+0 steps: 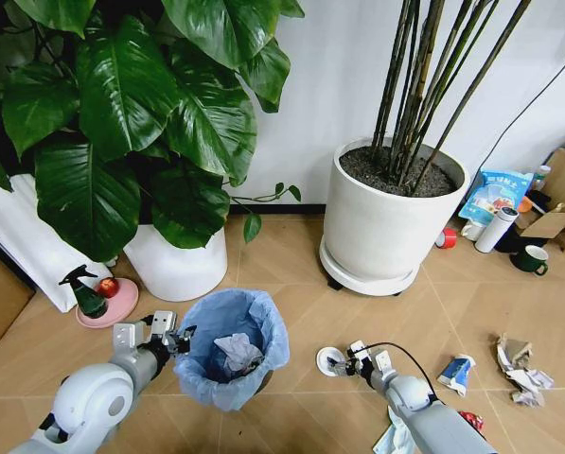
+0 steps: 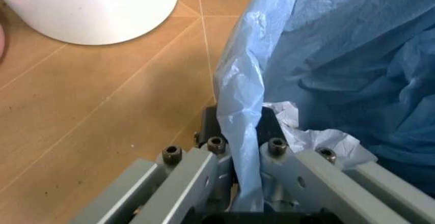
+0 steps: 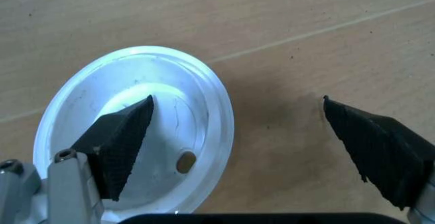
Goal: Pick up the trash bin and place the garbage on the floor into it.
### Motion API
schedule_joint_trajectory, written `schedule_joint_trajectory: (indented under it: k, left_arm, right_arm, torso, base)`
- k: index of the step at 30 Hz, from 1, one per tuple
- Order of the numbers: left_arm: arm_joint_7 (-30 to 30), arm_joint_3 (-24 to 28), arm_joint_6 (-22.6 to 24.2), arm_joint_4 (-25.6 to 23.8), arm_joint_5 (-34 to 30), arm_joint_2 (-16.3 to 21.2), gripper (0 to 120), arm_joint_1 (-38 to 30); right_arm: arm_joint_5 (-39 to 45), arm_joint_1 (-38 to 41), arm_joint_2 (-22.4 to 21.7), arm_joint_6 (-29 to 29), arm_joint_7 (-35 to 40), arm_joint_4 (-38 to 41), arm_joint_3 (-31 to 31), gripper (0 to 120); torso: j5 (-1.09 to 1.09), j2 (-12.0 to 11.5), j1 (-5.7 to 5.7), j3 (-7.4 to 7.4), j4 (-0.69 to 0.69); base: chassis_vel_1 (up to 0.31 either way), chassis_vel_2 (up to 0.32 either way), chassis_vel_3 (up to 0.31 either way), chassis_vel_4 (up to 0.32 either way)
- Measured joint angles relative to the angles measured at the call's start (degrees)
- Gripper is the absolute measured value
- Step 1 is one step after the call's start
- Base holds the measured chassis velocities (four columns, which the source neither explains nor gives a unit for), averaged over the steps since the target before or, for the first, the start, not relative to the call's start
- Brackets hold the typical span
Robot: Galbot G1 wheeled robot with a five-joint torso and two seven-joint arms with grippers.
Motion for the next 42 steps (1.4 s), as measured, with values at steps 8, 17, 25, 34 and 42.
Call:
schedule_joint_trajectory:
  k: [8, 17, 25, 34, 42]
  left_arm:
    - [0.0, -0.1, 0.0, -0.33, -0.1, 0.23, 0, 0.07]
    - [0.01, -0.14, 0.0, -0.49, -0.09, 0.2, 0, 0.23]
    - [0.05, 0.11, -0.02, -0.57, -0.07, 0.23, 0, 0.13]
    - [-0.18, 0.08, -0.02, -0.91, -0.39, 0.62, 0, 0.32]
    - [0.01, 0.1, -0.02, -1.06, -0.46, 0.98, 0, 0.34]
  right_arm:
    - [-0.1, 0.24, 0.59, 0.02, 0.43, -0.48, 0.32, 86]
    - [0.71, -0.48, 0.71, 0.02, 0.71, 0.03, 1.18, 54]
    - [0.84, -1.84, 0.86, 0.05, 1.01, 0.86, 2.94, 24]
    - [0.75, -3.49, -0.08, 0.53, 1.5, 2.4, 3.29, 0]
    - [0.69, -3.85, 0.07, 0.62, 1.65, 2.88, 4.86, 0]
  torso:
    - [0.02, 0.0, 0.0, 0.0, 0.01]
    - [0.02, 0.0, 0.0, 0.0, 0.02]
    - [0.0, 0.0, 0.0, 0.0, 0.0]
    - [0.02, 0.0, 0.0, 0.01, 0.01]
    - [0.03, 0.0, 0.0, 0.02, 0.0]
  base:
    - [0.0, 0.0, 0.0, 0.0]
    - [0.0, 0.0, 0.0, 0.0]
    - [0.0, 0.0, 0.0, 0.0]
    - [0.0, 0.0, 0.0, 0.0]
    - [0.0, 0.0, 0.0, 0.0]
